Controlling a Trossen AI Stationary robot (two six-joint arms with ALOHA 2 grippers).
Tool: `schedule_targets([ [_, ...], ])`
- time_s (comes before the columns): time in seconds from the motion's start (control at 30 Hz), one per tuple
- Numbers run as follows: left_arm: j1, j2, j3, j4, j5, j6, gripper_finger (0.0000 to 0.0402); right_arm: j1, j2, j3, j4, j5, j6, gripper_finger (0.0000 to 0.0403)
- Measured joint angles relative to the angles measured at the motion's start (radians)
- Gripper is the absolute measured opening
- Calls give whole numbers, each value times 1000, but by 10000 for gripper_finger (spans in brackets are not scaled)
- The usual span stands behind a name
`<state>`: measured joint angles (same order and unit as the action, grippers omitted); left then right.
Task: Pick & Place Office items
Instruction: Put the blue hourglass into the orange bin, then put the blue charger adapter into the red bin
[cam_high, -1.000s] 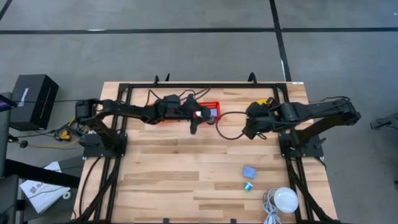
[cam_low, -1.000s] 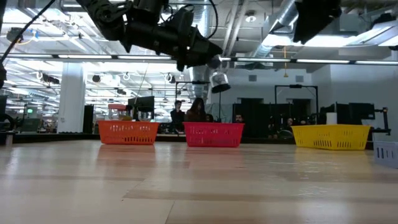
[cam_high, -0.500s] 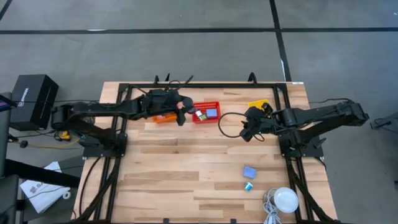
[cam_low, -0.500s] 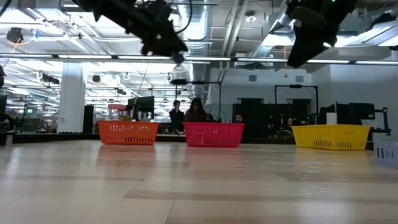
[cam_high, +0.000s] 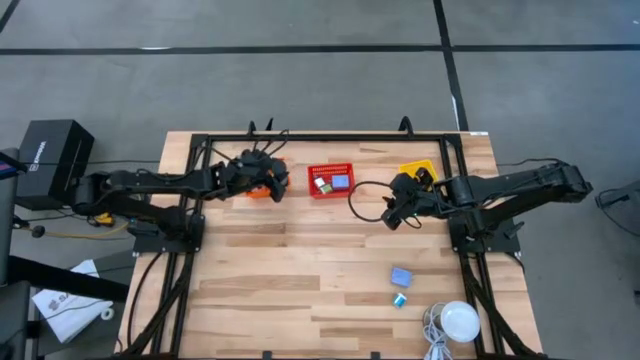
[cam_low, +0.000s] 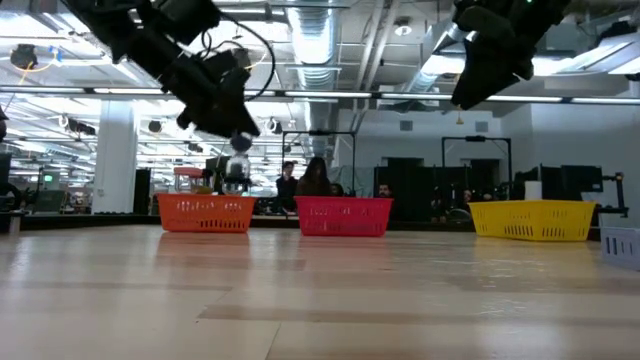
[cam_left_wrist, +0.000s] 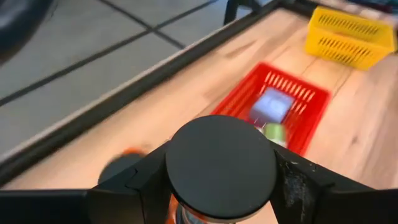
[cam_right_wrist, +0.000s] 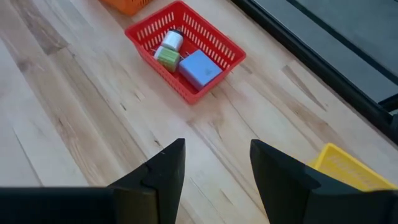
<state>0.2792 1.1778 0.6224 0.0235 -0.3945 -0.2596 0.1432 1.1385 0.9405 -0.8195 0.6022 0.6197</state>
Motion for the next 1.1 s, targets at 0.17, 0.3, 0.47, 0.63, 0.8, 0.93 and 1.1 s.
schedule_targets([
  [0.17, 20, 0, -52, 13, -35, -37, 199, 0, 0, 0, 20, 0, -1, 172],
  [0.3, 20, 0, -80, 48, -66, -37, 209, 0, 0, 0, 23, 0, -2, 172],
  [0.47, 20, 0, -110, 48, -108, -37, 208, 0, 6, 0, 25, 2, -2, 172],
  [0.63, 20, 0, -142, 54, -114, -88, 203, 0, 40, 1, 64, 14, -2, 172],
  [0.8, 20, 1, -165, 55, -113, -116, 243, 0, 100, 0, 95, 27, -51, 172],
  [0.93, 20, 1, -165, 62, -114, -116, 263, -2, 129, 0, 140, 25, -126, 172],
  [1.1, 20, 1, -165, 90, -114, -114, 266, -2, 117, 0, 179, 23, -157, 172],
])
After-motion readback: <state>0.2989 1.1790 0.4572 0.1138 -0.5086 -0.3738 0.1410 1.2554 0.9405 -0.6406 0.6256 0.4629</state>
